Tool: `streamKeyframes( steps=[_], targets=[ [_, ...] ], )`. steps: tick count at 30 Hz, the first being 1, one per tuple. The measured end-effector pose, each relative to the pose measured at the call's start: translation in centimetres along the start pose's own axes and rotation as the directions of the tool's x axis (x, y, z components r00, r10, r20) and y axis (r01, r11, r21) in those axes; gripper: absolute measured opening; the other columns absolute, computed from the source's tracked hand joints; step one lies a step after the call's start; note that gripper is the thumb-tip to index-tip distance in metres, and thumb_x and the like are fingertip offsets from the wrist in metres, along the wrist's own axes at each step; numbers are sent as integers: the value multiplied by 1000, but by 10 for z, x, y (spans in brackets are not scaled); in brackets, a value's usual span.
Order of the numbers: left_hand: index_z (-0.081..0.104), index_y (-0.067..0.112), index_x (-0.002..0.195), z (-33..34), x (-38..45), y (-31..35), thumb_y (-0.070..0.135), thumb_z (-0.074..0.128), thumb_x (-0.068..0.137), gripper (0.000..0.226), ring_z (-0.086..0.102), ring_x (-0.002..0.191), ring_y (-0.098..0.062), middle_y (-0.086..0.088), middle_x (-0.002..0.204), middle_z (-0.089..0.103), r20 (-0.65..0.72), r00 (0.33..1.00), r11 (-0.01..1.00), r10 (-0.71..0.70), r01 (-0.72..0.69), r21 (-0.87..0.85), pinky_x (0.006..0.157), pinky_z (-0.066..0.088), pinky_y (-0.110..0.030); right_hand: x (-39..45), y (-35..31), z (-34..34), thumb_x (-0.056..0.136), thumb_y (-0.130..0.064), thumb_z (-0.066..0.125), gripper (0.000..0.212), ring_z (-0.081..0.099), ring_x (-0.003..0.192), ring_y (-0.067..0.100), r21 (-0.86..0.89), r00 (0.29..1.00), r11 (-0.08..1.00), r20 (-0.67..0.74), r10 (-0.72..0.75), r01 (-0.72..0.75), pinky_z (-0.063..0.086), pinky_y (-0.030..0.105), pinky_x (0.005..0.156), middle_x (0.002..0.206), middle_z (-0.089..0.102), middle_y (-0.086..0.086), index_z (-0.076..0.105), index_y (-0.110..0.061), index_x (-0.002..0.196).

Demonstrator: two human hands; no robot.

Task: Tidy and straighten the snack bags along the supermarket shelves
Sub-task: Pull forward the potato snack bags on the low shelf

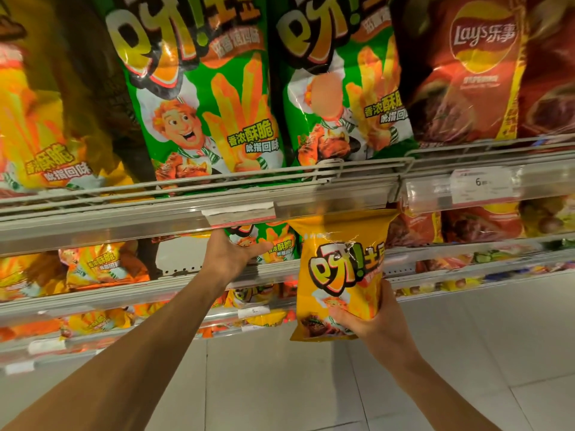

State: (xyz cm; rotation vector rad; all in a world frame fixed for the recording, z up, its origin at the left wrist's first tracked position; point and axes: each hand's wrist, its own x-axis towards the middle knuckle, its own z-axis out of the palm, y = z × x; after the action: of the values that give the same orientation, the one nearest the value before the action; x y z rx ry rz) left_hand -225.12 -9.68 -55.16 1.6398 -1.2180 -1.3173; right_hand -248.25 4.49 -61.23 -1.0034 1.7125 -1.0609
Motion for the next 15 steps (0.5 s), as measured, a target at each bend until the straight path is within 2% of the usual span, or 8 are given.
streamKeyframes(
  steps=[3,4,6,7,10,11,12,15],
  targets=[
    [58,14,95,-4,3,-6,1,86,69,40,66,80,4,0,96,66,0,1000,999,-13,13,-33,76,52,-12,-12,-4,11,60,-35,97,84,73,100,6,21,999,1000,45,-12,12,61,26,79,114,74,-18,53,-33,132],
    [57,16,95,-5,5,-5,0,84,72,39,65,78,5,3,93,64,18,1000,998,-4,5,-68,77,52,-13,-17,-6,16,55,-38,96,87,72,99,5,20,999,1000,50,-19,18,60,23,76,113,73,-19,53,-34,131],
    [59,8,107,-11,6,-5,4,71,87,24,65,87,-9,-1,95,66,139,990,974,-35,65,-218,92,53,-33,-27,-10,28,45,-43,95,94,72,100,4,36,998,999,66,-14,11,60,22,75,113,73,-20,54,-34,130],
    [59,6,111,-14,5,-5,7,64,93,19,68,86,-17,-5,95,69,193,980,964,-50,98,-249,89,55,-41,-33,-11,36,43,-43,95,97,71,102,4,48,997,999,82,-5,1,60,23,76,114,73,-19,54,-34,130],
    [63,13,102,-46,-6,-29,-2,69,86,23,69,76,-7,2,95,66,151,982,993,113,-105,-59,68,58,-24,-50,-15,64,44,-40,95,92,70,106,4,41,994,999,113,1,-6,60,25,80,117,71,-22,54,-36,127],
    [65,14,106,-64,-14,-38,1,72,85,25,68,81,-3,1,102,63,118,985,992,126,-126,-2,69,56,-17,-55,-18,76,45,-40,94,90,70,106,4,39,992,999,126,-2,-3,60,26,81,117,71,-23,54,-38,126],
    [63,14,114,-84,-21,-51,5,73,85,32,63,91,-1,0,111,58,91,974,958,206,-220,186,77,52,-12,-59,-21,89,47,-41,95,89,70,106,3,34,990,999,143,-3,-2,60,27,83,118,71,-23,54,-39,126],
    [55,12,130,-152,-37,-94,16,70,89,44,49,118,-16,-4,129,50,198,884,631,425,-446,635,101,44,-28,-70,-31,140,53,-44,96,84,68,105,-2,7,982,1000,187,-15,14,57,19,78,117,68,-27,51,-46,125]
  ],
)
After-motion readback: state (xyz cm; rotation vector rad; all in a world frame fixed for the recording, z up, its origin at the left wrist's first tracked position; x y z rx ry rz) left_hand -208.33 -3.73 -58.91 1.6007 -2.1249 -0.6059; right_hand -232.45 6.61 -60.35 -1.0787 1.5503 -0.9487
